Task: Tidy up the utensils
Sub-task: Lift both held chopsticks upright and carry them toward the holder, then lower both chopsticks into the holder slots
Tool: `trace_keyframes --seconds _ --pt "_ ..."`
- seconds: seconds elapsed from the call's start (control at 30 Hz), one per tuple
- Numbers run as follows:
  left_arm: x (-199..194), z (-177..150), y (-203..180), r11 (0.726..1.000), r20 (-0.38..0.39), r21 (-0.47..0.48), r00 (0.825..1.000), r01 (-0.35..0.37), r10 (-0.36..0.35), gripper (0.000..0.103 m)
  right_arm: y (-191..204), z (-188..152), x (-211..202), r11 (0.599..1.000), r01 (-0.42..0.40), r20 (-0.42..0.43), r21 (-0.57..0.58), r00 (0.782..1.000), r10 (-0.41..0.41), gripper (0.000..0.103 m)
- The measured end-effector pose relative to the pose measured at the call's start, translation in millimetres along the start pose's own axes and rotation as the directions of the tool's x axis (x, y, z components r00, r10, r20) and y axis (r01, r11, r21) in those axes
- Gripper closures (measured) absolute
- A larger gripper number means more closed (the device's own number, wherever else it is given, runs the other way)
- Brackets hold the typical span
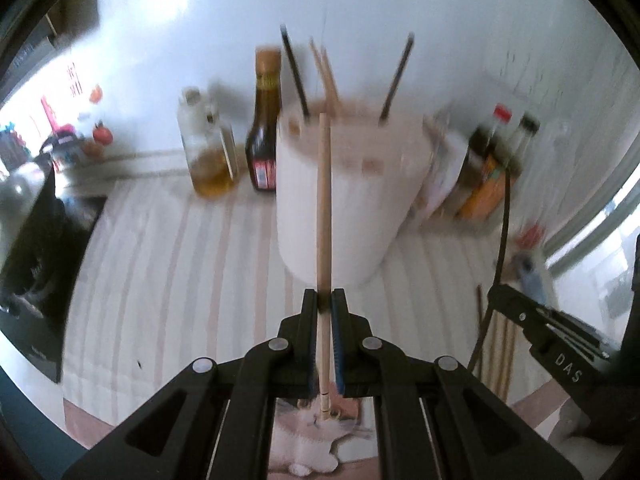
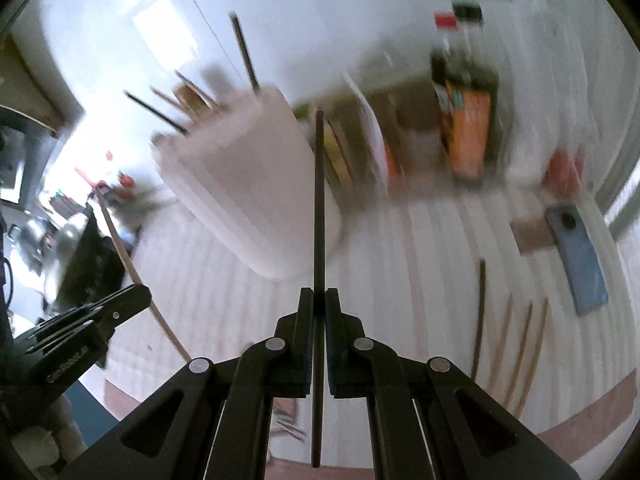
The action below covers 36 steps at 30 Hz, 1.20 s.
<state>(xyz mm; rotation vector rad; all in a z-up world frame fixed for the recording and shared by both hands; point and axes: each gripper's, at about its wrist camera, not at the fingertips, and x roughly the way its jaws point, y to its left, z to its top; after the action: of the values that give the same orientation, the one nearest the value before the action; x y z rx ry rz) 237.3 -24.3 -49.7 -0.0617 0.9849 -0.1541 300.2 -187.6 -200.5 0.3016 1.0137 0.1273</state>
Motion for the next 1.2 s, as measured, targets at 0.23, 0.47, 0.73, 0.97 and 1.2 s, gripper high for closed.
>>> trace_keyframes --seconds 0.23,0.47,0.73,0.97,1.2 --pt "-54.2 55.0 -0.2 0.999 0.157 -0.013 0.987 0.047 -0.044 0.099 28.3 58.5 -45.9 0.995 -0.095 0.148 -0.020 0.984 0.097 0.098" --pt "-79.9 116.4 -3.4 0.999 0.286 -0.008 0.957 0.051 -0.046 0.099 52.9 129.2 -76.8 0.990 -0.123 0.304 -0.070 0.942 0.139 0.098" --pt "-61.4 184.5 7.5 0.999 0.335 -0.010 0.942 0.030 -0.025 0.099 68.1 200.9 -63.3 0.993 -0.087 0.406 -0.073 0.907 0.110 0.098" --pt "-19.3 213.0 18.8 0.999 0.325 -0.029 0.946 0.032 -0.021 0.099 75.8 227.0 -29.3 0.994 -0.053 0.467 -0.094 0.880 0.091 0.098" --pt "21.3 212.7 26.5 0.999 0.272 -0.030 0.962 0.045 -0.035 0.099 78.2 227.9 6.8 0.993 -0.052 0.497 -0.106 0.862 0.099 0.098"
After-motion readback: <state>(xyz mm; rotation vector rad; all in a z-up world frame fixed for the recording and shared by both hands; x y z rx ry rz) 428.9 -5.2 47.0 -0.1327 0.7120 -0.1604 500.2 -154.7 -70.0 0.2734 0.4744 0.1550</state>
